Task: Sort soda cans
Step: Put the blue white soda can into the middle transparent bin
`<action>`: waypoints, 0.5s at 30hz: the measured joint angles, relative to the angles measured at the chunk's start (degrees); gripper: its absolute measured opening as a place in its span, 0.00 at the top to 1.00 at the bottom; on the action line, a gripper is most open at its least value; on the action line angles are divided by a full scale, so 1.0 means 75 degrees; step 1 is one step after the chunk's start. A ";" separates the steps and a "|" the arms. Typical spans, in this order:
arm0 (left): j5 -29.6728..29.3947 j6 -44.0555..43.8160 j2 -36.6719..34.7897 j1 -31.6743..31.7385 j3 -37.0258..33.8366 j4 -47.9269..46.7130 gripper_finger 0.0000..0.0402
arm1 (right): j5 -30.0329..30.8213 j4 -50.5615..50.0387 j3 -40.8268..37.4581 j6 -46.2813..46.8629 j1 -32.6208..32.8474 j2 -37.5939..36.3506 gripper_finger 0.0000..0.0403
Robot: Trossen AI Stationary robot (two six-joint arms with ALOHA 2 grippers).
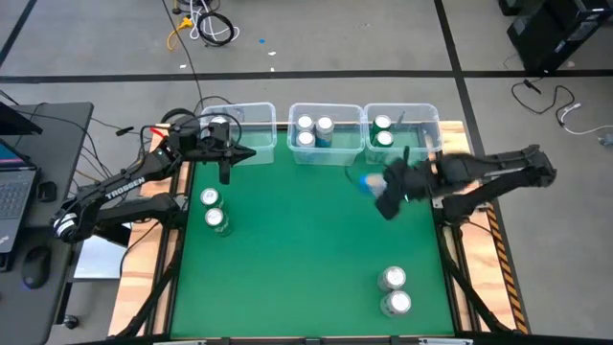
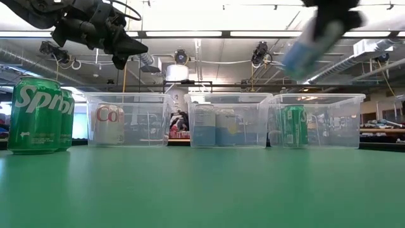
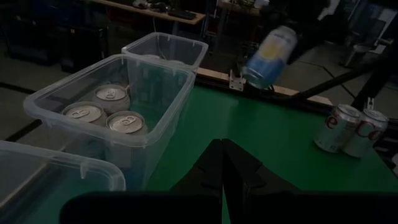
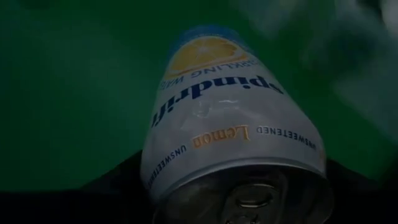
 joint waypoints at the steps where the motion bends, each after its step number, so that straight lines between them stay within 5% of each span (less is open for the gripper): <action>1: -0.0001 0.0000 0.0000 -0.0001 0.0001 0.0004 0.99 | -0.0012 0.0558 0.0000 -0.0554 -0.0371 0.0000 0.32; 9: 0.0001 -0.0003 0.0000 -0.0002 0.0001 0.0190 0.99 | -0.1606 0.4039 0.0034 -0.3893 -0.3026 0.0357 0.32; 15: 0.0001 -0.0007 0.0000 -0.0001 0.0000 0.0181 0.99 | -0.2219 0.3447 0.1239 -0.5295 -0.4057 0.1757 0.32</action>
